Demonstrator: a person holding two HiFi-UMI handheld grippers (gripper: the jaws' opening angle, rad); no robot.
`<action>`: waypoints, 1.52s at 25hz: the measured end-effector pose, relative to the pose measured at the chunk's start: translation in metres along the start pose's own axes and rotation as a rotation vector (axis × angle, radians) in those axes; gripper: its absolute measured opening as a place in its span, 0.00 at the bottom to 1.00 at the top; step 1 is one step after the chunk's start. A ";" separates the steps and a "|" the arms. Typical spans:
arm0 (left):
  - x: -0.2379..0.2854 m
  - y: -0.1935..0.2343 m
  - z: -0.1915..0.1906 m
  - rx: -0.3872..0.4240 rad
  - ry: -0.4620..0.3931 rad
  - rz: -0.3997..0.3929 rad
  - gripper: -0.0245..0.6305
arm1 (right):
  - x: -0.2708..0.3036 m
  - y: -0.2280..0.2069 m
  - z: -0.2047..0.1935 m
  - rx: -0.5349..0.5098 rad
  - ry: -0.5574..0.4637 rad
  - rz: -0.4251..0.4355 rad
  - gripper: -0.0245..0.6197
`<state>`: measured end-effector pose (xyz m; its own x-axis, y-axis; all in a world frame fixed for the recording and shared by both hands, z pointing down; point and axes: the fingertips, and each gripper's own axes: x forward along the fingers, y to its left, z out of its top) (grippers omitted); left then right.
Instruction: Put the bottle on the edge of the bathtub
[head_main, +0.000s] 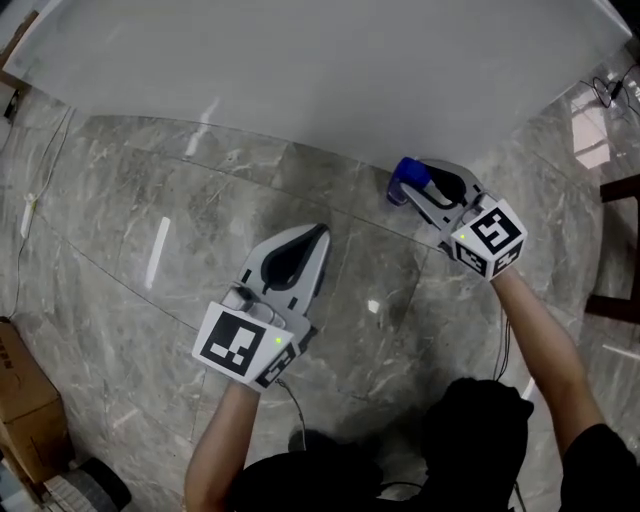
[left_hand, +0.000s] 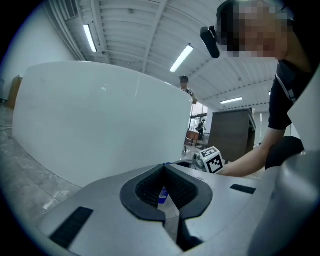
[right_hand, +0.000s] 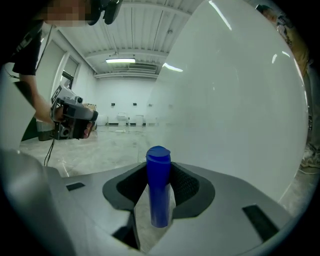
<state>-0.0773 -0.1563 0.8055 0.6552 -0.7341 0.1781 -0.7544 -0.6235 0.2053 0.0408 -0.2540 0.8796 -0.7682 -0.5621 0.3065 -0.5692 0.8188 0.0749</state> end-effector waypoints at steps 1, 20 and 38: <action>0.000 0.001 -0.002 -0.008 0.002 0.004 0.06 | 0.002 -0.002 -0.006 0.007 0.005 -0.005 0.26; 0.000 0.004 -0.020 -0.011 0.025 0.023 0.06 | 0.018 -0.023 -0.053 0.043 0.044 -0.108 0.26; 0.004 0.002 -0.026 -0.021 0.035 -0.003 0.06 | 0.019 -0.028 -0.053 0.038 0.055 -0.118 0.35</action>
<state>-0.0752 -0.1536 0.8319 0.6586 -0.7223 0.2112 -0.7518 -0.6196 0.2255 0.0577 -0.2815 0.9332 -0.6789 -0.6460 0.3490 -0.6659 0.7419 0.0778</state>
